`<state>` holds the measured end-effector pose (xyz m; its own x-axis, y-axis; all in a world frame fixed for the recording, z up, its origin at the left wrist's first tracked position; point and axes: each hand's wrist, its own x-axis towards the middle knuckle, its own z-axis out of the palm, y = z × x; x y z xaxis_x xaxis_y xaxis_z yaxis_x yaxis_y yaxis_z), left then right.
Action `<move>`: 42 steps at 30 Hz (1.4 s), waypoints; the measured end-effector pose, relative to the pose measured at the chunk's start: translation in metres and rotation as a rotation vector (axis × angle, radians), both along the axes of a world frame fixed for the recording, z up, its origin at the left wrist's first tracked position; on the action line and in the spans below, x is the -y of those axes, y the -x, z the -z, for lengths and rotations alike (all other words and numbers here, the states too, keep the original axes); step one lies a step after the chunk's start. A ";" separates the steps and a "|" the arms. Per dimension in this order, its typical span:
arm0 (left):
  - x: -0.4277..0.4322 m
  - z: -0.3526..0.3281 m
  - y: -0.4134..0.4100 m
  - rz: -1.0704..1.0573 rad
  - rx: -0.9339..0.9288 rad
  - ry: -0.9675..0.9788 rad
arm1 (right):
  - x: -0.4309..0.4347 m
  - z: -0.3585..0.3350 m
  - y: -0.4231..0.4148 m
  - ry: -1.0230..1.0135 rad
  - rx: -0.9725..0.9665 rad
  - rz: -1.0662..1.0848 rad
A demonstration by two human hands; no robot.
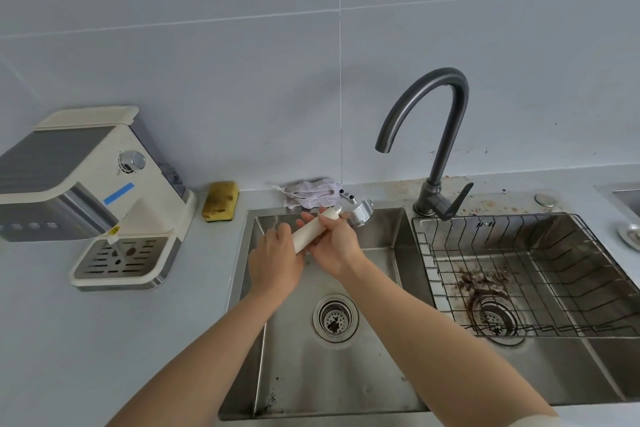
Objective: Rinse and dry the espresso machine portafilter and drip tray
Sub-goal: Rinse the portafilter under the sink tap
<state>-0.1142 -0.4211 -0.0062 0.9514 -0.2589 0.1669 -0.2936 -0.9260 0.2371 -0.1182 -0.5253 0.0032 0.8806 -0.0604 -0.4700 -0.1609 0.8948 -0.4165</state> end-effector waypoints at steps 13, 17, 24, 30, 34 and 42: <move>0.002 0.007 0.002 0.000 -0.063 -0.080 | 0.005 0.005 -0.003 0.047 -0.051 -0.023; 0.006 0.007 0.006 -0.012 -0.100 -0.076 | 0.007 0.012 -0.002 0.079 -0.081 -0.029; 0.009 0.019 0.007 -0.016 -0.146 -0.026 | 0.010 0.019 -0.003 0.218 -0.141 -0.080; 0.003 0.026 0.003 -0.047 -0.138 -0.031 | 0.007 0.030 -0.012 0.280 -0.207 -0.144; -0.003 0.032 -0.004 -0.052 -0.207 -0.023 | 0.002 0.035 -0.019 0.315 -0.204 -0.168; -0.005 0.035 -0.025 -0.128 -0.729 0.661 | -0.002 0.050 -0.049 1.009 -0.257 -0.369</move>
<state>-0.0891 -0.4165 -0.0408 0.8929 -0.2128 -0.3969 0.2230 -0.5567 0.8002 -0.0695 -0.5237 -0.0471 0.8067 -0.2729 -0.5241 -0.5343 0.0419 -0.8442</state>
